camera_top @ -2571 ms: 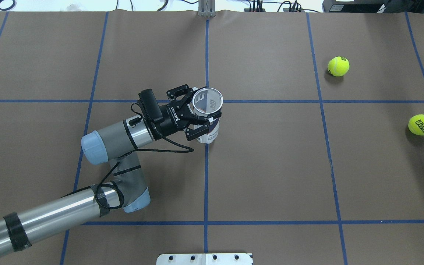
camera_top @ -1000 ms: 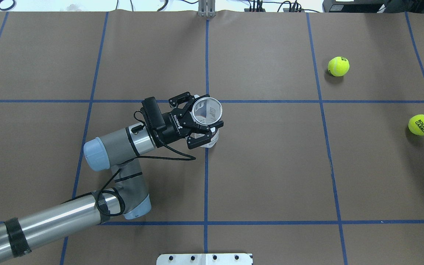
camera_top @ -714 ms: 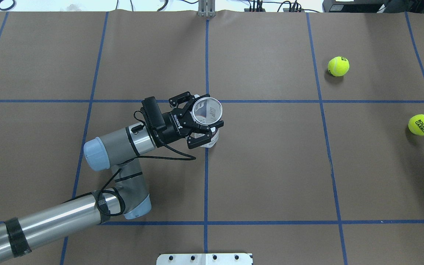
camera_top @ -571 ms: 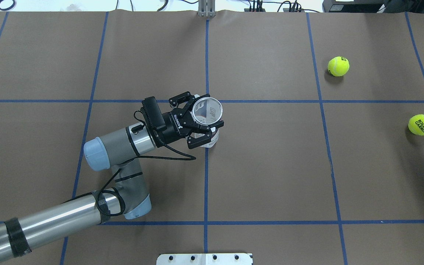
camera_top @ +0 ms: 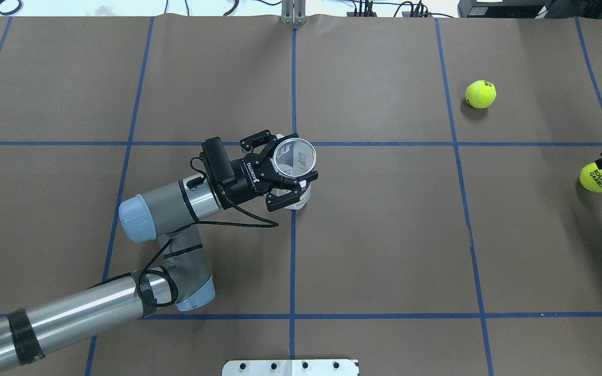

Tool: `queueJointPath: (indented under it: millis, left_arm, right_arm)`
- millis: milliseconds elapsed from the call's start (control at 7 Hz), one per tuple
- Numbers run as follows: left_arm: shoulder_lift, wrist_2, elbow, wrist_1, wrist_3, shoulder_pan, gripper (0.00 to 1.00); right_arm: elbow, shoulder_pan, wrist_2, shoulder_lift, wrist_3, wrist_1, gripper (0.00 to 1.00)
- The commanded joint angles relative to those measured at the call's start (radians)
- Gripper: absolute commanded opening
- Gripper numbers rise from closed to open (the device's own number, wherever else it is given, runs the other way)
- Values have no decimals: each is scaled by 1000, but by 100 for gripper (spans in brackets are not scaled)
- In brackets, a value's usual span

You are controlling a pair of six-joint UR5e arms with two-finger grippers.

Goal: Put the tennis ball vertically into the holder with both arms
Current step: 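Grasp the nearer tennis ball with the right gripper while the left holds the tube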

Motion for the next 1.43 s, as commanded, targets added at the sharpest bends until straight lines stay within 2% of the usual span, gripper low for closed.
queueJointPath:
  millis: [0,714,1000,1143,1286]
  left_arm:
    - [1,0,2,0,0,0,91]
    - [1,0,6,2,49,3,90]
    - [3,0,6,2,49,3,90]
    - [1,0,6,2,49,5,90]
    - [1,0,6,2,49,5,90]
  right_arm:
    - [-55,-12,-2,-1,14,69,100]
    - [-56,-51,-10,-10,22,74,100]
    - [-58,-77,-56,-10,22,74,98]
    - [-61,-88,-66,-8,22,74,77]
    - [-64,-91,-65,-5,22,74,39]
